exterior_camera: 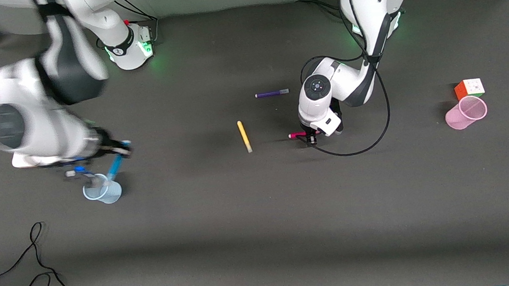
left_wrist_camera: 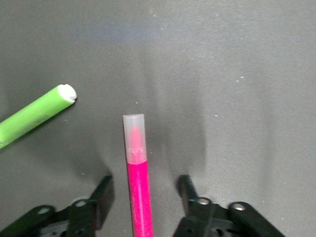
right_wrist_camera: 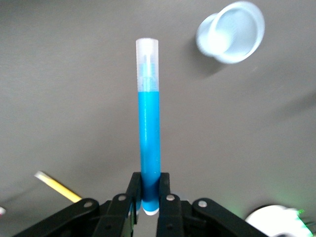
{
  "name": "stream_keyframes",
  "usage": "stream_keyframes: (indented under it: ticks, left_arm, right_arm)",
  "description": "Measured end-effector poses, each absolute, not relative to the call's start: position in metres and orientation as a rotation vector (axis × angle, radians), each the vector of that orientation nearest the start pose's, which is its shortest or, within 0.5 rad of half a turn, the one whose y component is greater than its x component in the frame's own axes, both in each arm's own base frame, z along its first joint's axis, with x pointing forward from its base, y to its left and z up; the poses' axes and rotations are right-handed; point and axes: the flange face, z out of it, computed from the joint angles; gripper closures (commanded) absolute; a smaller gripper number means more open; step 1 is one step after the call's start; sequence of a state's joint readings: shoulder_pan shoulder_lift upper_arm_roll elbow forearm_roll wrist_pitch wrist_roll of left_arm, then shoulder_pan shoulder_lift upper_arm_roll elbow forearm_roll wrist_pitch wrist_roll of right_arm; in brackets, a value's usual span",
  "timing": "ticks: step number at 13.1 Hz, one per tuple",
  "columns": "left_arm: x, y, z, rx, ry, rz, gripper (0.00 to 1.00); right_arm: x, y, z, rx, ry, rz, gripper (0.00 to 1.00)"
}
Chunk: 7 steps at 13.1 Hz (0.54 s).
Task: Place pink and blue markers in matching cups
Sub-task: 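Carry the blue marker with the right gripper toward the mesh cup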
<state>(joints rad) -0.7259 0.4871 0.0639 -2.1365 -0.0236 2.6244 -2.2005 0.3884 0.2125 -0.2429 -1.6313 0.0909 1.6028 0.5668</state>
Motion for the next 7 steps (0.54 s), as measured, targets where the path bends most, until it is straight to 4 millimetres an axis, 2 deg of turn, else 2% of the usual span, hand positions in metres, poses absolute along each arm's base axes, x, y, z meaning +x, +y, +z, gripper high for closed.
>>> stream_keyframes:
  ticks: [4,6,7]
  left_arm:
    - [0.450,-0.351,0.177,-2.258,-2.176,-0.042,1.00]
    - [0.450,-0.351,0.177,-2.284,-2.147,-0.065,1.00]
    - [0.451,-0.350,0.179,-2.295,-2.133,-0.077,1.00]
  right_arm:
    - [0.590,-0.020,0.501,-3.109,0.369,0.375,1.00]
    - [0.586,-0.063,0.506,-3.145,0.202,0.369,1.00]
    - [0.585,-0.074,0.507,-3.157,0.128,0.371,1.00]
